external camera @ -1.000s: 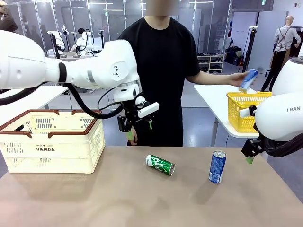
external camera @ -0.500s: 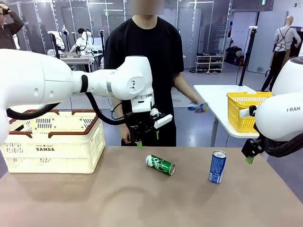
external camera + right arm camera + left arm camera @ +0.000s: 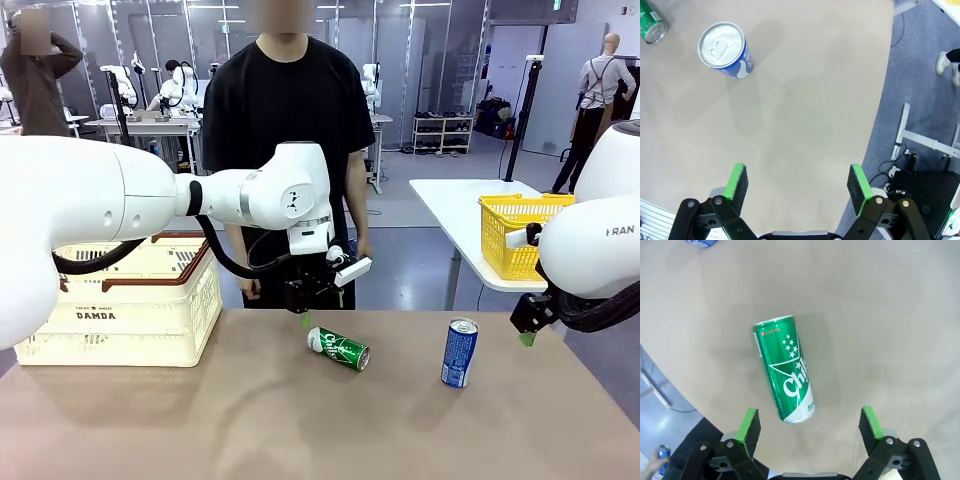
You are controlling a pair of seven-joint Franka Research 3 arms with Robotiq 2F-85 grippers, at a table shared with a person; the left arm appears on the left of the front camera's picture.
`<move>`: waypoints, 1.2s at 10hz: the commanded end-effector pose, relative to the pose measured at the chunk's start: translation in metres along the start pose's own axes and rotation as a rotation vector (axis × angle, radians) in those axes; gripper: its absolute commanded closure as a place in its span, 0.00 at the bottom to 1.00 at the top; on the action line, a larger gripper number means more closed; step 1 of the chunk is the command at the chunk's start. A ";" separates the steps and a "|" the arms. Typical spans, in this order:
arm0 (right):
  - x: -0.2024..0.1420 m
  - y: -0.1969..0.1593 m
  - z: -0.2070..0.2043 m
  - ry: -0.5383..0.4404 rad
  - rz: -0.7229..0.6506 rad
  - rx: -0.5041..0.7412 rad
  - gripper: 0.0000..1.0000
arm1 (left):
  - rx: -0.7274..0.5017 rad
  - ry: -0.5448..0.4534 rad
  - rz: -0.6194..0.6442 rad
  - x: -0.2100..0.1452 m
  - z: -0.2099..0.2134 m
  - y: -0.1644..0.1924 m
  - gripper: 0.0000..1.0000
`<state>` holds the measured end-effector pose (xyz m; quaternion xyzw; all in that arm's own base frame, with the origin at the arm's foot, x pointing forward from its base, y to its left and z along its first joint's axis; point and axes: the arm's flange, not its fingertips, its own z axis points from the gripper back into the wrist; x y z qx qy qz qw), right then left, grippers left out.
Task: Place the drinks into the Shopping basket.
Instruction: Pick up one drink and place it into the Shopping basket.
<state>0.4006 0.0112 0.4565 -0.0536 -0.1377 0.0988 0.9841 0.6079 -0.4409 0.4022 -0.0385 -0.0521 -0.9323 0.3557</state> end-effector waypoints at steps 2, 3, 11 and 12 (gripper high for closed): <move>0.000 -0.002 0.000 0.002 0.011 0.000 0.00 | -0.004 0.002 0.021 -0.001 -0.001 -0.001 0.00; 0.000 -0.002 0.000 0.002 0.011 0.000 0.00 | -0.004 0.002 0.021 -0.001 -0.001 -0.001 0.00; 0.000 -0.002 0.000 0.002 0.011 0.000 0.00 | -0.044 0.030 0.101 0.006 -0.049 0.042 0.00; 0.000 -0.002 0.000 0.002 0.011 0.000 0.00 | -0.060 0.032 0.114 0.007 -0.057 0.047 0.00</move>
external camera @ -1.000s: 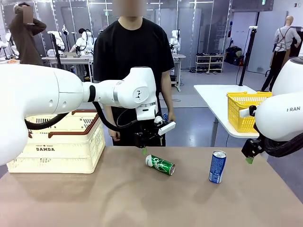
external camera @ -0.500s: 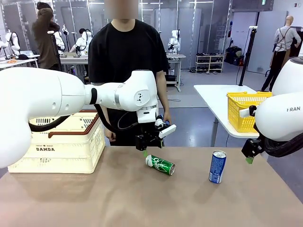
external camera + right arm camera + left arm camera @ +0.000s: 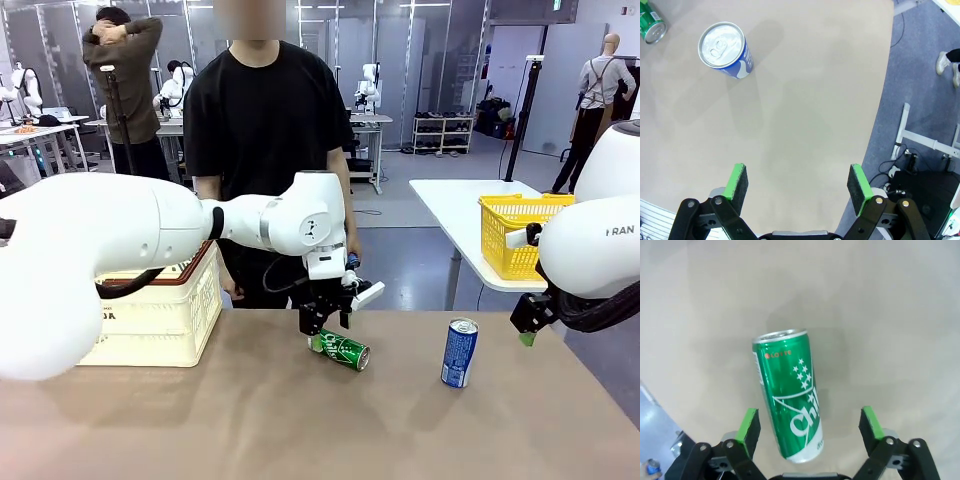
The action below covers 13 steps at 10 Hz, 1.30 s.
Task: Place the drinks into the Shopping basket.
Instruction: Pick up one drink and place it into the Shopping basket.
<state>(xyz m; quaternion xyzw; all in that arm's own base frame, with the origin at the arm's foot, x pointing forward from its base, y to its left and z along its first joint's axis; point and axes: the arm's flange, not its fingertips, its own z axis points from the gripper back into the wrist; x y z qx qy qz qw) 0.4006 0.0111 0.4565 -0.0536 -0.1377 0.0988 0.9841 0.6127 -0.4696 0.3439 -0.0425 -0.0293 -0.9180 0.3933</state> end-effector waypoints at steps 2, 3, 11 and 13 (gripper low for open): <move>0.000 -0.002 0.000 0.002 0.011 0.000 0.00 | -0.021 0.012 0.038 0.002 -0.008 0.036 0.00; 0.000 -0.002 0.000 0.002 0.011 0.000 0.00 | -0.019 0.015 0.059 0.004 -0.013 0.040 0.00; 0.000 -0.002 0.000 0.002 0.011 0.000 0.00 | 0.002 0.030 0.082 0.003 -0.029 0.038 0.36; 0.000 -0.002 0.000 0.002 0.011 0.000 0.00 | -0.001 0.032 0.079 0.006 -0.028 0.036 0.55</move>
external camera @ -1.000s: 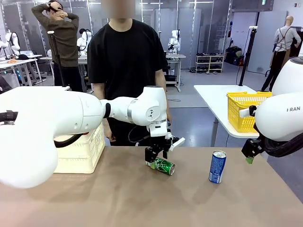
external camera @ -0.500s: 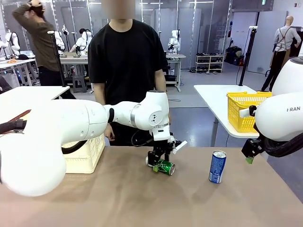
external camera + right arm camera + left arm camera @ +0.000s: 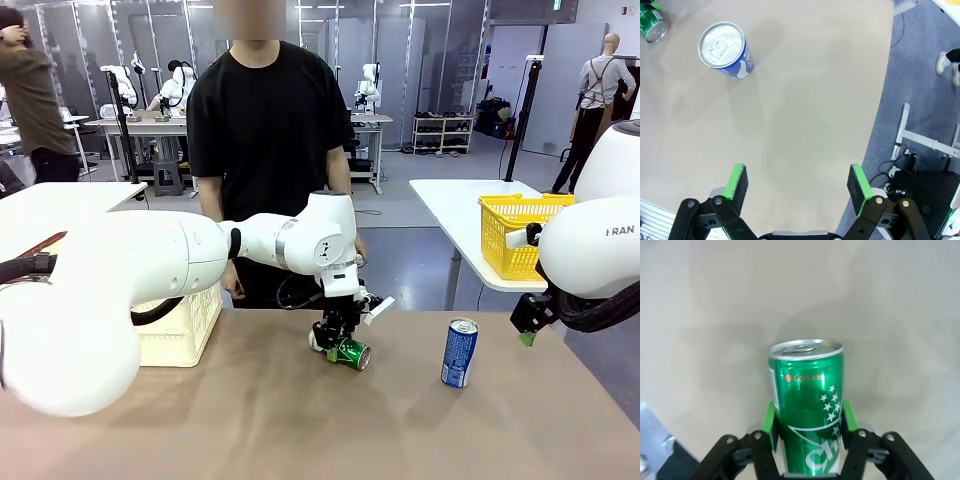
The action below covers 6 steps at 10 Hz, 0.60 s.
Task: Place the drinks into the Shopping basket.
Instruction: Pick up one drink and place it into the Shopping basket.
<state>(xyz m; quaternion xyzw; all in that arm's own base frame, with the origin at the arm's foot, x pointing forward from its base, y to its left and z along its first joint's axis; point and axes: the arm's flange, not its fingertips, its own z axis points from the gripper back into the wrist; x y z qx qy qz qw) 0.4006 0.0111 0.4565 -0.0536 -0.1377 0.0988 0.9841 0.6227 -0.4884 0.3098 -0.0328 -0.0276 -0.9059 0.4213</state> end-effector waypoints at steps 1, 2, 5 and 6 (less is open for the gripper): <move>0.000 -0.002 0.000 0.002 0.011 0.000 0.00 | -0.017 0.009 0.017 0.003 0.006 0.016 0.60; 0.000 -0.002 0.000 0.002 0.011 0.000 0.00 | -0.023 0.004 0.017 0.004 0.005 0.016 0.74; 0.000 -0.002 0.000 0.002 0.011 0.000 0.00 | -0.037 -0.015 -0.003 0.011 0.018 0.011 0.97; 0.000 -0.002 0.000 0.002 0.011 0.000 0.00 | -0.037 0.000 -0.045 0.015 0.033 0.006 0.97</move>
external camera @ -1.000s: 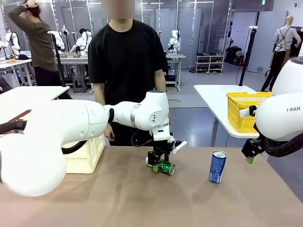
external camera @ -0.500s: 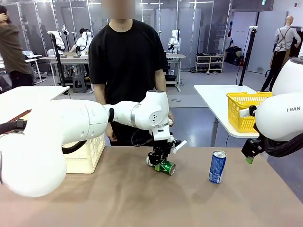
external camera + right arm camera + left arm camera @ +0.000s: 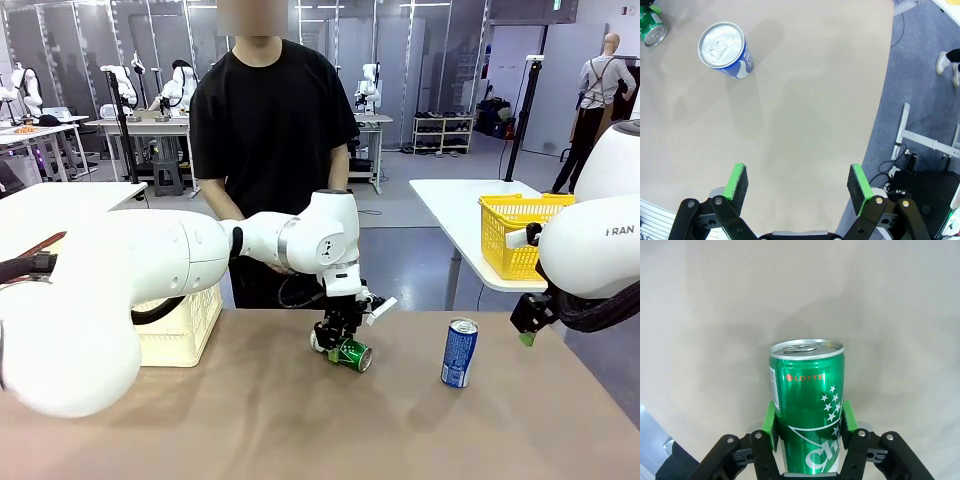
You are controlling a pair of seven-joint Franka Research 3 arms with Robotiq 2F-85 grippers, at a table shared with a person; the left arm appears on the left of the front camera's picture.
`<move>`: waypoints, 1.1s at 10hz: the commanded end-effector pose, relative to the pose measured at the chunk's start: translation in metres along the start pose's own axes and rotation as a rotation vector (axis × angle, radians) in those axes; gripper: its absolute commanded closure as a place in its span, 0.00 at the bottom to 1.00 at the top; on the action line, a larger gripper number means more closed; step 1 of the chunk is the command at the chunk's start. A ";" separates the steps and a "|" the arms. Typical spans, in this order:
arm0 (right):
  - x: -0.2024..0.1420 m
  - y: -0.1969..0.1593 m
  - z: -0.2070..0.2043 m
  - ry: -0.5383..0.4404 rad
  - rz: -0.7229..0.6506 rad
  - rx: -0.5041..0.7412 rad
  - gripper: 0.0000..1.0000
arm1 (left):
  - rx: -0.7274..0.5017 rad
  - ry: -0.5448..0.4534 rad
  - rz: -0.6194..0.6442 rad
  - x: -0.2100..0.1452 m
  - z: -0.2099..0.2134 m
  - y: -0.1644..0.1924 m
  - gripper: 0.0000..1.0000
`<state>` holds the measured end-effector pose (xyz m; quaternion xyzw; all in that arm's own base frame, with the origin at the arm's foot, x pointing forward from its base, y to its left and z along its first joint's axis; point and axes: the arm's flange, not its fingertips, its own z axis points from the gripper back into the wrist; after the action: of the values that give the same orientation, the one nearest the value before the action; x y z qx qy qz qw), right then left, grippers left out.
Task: Place the drinks into the Shopping basket.
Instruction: Pick up one drink and place it into the Shopping basket.
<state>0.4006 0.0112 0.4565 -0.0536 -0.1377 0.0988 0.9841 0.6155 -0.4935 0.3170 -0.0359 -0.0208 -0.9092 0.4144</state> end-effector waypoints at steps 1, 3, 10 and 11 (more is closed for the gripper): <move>0.000 -0.002 0.000 0.002 0.011 0.000 0.00 | -0.009 -0.003 -0.064 0.008 0.043 0.003 0.97; 0.000 -0.002 0.000 0.002 0.011 0.000 0.00 | -0.001 0.020 -0.059 0.005 0.084 -0.011 0.97; 0.000 -0.002 0.000 0.002 0.011 0.000 0.00 | 0.082 0.099 -0.023 -0.006 0.220 -0.072 0.97; 0.000 -0.002 0.000 0.002 0.011 0.000 0.00 | 0.088 0.097 -0.016 -0.007 0.223 -0.075 0.97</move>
<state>0.4006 0.0111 0.4565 -0.0536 -0.1376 0.0988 0.9841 0.5866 -0.4327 0.5423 0.0206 -0.0497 -0.9139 0.4023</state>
